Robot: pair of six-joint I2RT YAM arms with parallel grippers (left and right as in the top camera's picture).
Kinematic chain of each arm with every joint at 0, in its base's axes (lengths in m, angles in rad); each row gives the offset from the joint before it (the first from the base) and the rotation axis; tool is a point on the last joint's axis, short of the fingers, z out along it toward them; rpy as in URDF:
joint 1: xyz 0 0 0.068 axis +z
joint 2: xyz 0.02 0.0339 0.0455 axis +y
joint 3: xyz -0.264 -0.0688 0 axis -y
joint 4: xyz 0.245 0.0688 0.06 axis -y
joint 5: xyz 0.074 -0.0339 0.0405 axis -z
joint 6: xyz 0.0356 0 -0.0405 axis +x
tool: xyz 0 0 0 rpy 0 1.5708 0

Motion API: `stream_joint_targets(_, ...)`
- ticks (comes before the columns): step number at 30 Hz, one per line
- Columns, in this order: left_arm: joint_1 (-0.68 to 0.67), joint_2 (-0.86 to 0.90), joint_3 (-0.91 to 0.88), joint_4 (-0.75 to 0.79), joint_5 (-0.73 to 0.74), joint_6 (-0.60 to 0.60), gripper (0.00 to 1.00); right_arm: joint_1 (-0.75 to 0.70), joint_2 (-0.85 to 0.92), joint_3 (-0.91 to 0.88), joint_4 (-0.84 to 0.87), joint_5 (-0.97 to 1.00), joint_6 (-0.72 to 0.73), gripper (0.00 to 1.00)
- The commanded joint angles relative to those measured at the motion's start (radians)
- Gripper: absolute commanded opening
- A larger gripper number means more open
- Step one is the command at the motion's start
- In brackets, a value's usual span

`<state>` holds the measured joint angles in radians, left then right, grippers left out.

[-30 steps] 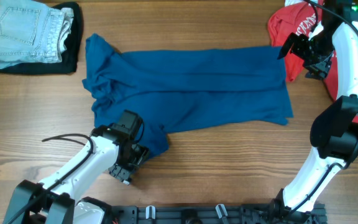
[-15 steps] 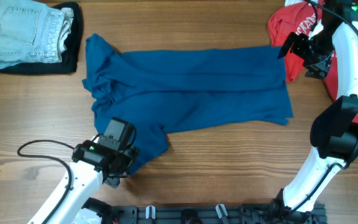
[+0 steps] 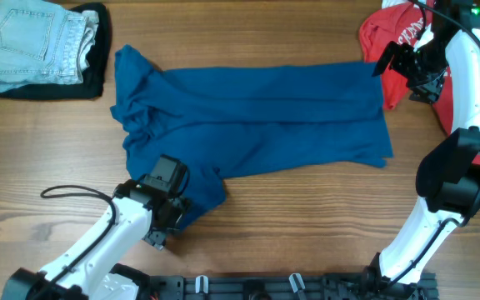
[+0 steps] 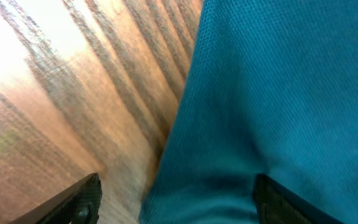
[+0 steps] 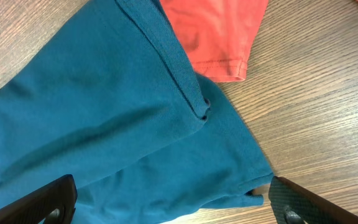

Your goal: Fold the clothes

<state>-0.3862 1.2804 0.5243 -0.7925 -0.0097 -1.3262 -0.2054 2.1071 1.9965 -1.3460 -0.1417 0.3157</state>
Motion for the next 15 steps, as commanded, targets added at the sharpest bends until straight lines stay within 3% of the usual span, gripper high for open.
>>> stream_joint_targets(1,0.002,0.061,-0.014,0.035,0.02,-0.016,0.75,0.006,-0.018,-0.009,0.002,-0.015,-0.01,1.0)
stream_joint_targets(4,0.002,0.087,-0.014,0.077,0.056,-0.016,0.58,0.006,-0.018,-0.009,0.003,-0.015,-0.009,1.0)
stream_joint_targets(9,0.007,0.09,-0.014,0.126,0.065,-0.016,0.04,0.006,-0.018,-0.009,0.003,-0.015,-0.008,0.99)
stream_joint_targets(11,0.03,0.082,-0.009,0.135,0.073,-0.01,0.04,0.006,-0.018,-0.009,-0.004,-0.015,-0.009,0.99)
stream_joint_targets(15,0.143,0.007,0.081,0.131,0.079,0.196,0.04,0.006,-0.018,-0.009,-0.062,-0.015,-0.01,0.94)
